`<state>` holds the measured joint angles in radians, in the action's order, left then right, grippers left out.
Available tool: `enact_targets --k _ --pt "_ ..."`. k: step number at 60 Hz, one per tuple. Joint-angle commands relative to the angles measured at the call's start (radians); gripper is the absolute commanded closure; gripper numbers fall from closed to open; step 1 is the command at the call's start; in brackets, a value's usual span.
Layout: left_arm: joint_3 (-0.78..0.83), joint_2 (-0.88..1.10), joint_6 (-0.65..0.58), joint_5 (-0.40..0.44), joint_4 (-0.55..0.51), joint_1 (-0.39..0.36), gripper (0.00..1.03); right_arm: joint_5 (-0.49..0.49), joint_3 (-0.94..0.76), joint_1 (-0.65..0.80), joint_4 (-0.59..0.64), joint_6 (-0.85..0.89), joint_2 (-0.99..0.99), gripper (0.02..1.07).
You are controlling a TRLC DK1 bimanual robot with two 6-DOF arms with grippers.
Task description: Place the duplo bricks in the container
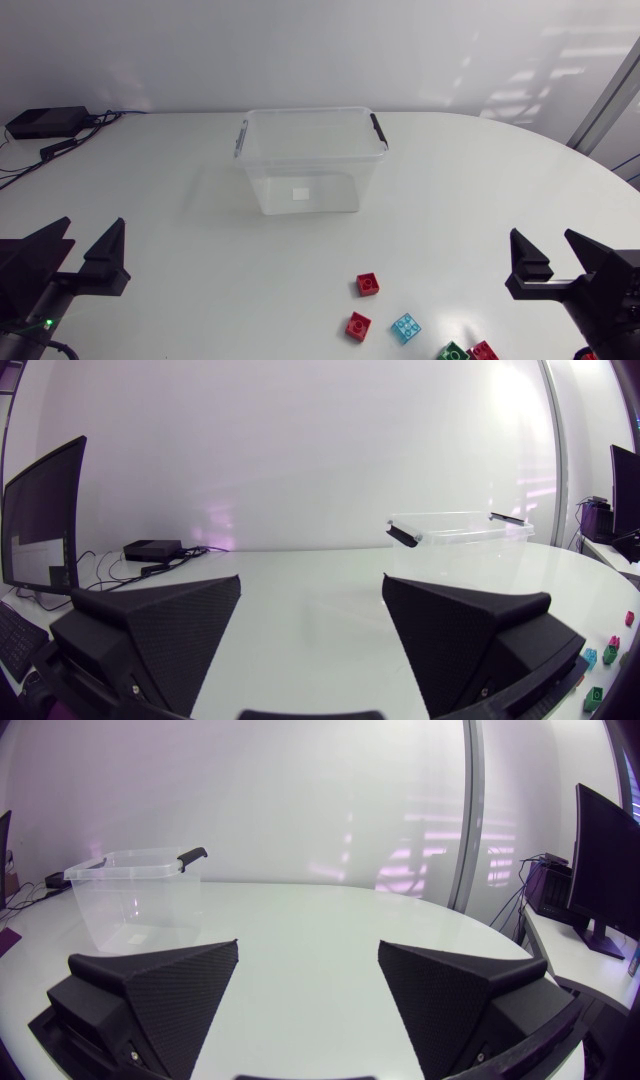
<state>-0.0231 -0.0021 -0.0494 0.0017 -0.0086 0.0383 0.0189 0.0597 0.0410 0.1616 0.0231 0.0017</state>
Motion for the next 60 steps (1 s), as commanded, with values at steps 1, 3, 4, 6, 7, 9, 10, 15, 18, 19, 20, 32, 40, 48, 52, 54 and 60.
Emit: enact_targets --k 1,3,4,6,7,9,10,15,18,19,20,32,40,48,52,54,60 --pt "0.022 -0.01 -0.003 0.001 0.001 -0.006 0.04 0.0 -0.006 -0.003 0.029 -0.002 -0.006 0.06" --pt "0.022 -0.01 -0.003 0.001 0.001 -0.006 0.04 0.0 -0.006 -0.003 0.029 -0.002 -0.006 0.06" --pt "0.022 -0.01 -0.003 0.001 0.001 -0.006 0.04 0.0 -0.006 -0.003 0.029 -0.002 -0.006 0.06" --pt "0.022 -0.01 -0.003 0.001 0.001 -0.006 0.04 0.0 -0.006 -0.003 0.029 -0.002 -0.006 0.06" --pt "0.022 -0.01 -0.003 0.001 0.001 -0.006 0.04 0.0 -0.006 -0.003 0.029 -0.002 -0.006 0.06" --pt "0.022 -0.01 -0.003 0.001 0.001 -0.006 0.04 0.0 -0.006 -0.003 0.029 -0.002 -0.006 0.06" --pt "0.022 -0.01 -0.003 0.001 0.001 -0.006 0.04 0.0 -0.006 -0.003 0.029 -0.002 -0.006 0.06" --pt "0.022 -0.01 -0.003 0.001 0.001 -0.008 0.04 0.0 -0.006 -0.004 0.029 -0.003 -0.006 0.06" --pt "0.022 -0.01 -0.003 0.001 0.001 -0.009 0.05 0.0 -0.006 -0.004 0.029 -0.003 -0.006 0.06" --pt "0.022 -0.01 -0.003 0.001 0.001 -0.009 0.05 0.0 -0.006 -0.004 0.029 -0.003 -0.006 0.06" --pt "0.022 -0.01 -0.003 0.001 0.001 -0.011 0.05 0.0 -0.006 -0.004 0.029 -0.003 -0.006 0.06" --pt "0.008 -0.012 -0.006 0.001 -0.005 -0.017 0.08 0.0 -0.003 -0.006 0.019 -0.002 -0.008 0.06" --pt "-0.046 -0.009 -0.003 0.003 -0.054 -0.057 0.08 -0.002 0.051 -0.01 0.019 -0.018 -0.002 0.06" --pt "-0.136 0.076 0.008 0.003 -0.077 -0.086 0.08 0.001 0.163 -0.038 0.026 -0.046 0.118 0.06" --pt "-0.196 0.148 0.019 0.003 -0.1 -0.106 0.08 0.001 0.226 -0.039 0.041 -0.055 0.199 0.06" --pt "-0.233 0.2 0.025 0.003 -0.114 -0.121 0.07 0.001 0.262 -0.038 0.052 -0.061 0.25 0.06" --pt "-0.347 0.347 0.049 0.003 -0.189 -0.144 0.07 0.004 0.365 -0.036 0.09 -0.081 0.373 0.06"
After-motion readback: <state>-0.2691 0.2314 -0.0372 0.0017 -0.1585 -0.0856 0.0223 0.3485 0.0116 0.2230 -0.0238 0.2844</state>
